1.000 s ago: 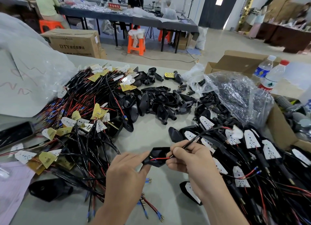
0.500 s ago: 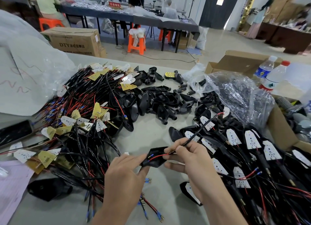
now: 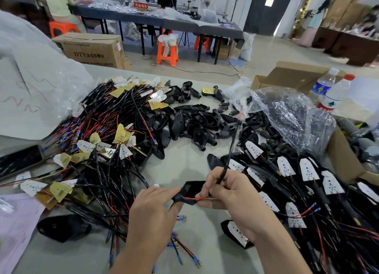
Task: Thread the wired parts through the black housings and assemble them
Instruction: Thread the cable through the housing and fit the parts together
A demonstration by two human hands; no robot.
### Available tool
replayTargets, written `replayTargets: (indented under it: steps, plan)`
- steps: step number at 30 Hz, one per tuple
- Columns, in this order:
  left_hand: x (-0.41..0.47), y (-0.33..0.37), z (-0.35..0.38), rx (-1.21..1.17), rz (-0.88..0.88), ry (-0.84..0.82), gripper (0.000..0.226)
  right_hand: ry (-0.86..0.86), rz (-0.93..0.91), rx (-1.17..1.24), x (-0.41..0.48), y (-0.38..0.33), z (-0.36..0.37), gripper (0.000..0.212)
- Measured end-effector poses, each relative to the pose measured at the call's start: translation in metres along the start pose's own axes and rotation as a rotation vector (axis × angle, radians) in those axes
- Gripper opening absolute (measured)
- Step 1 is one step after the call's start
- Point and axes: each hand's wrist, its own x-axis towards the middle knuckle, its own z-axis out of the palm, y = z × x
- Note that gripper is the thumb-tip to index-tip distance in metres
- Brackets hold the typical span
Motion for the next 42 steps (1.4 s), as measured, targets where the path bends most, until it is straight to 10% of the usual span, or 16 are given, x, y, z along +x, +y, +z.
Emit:
replayTargets:
  steps: [12,18,27,42]
  plan:
    - [0.005,0.017,-0.004,-0.308,-0.135,-0.236,0.074,0.217,0.024,0.162,0.001,0.014,0.010,0.038]
    - [0.000,0.019,-0.003,-0.329,-0.147,-0.288,0.051,0.328,-0.002,0.198,0.002,0.014,0.016,0.032]
    - [0.001,0.023,-0.012,-0.353,-0.187,-0.333,0.061,0.371,0.032,-0.472,-0.008,0.010,0.007,0.026]
    - [0.015,0.024,-0.017,-0.628,-0.359,-0.454,0.050,0.432,0.036,-0.504,-0.010,0.015,0.018,0.015]
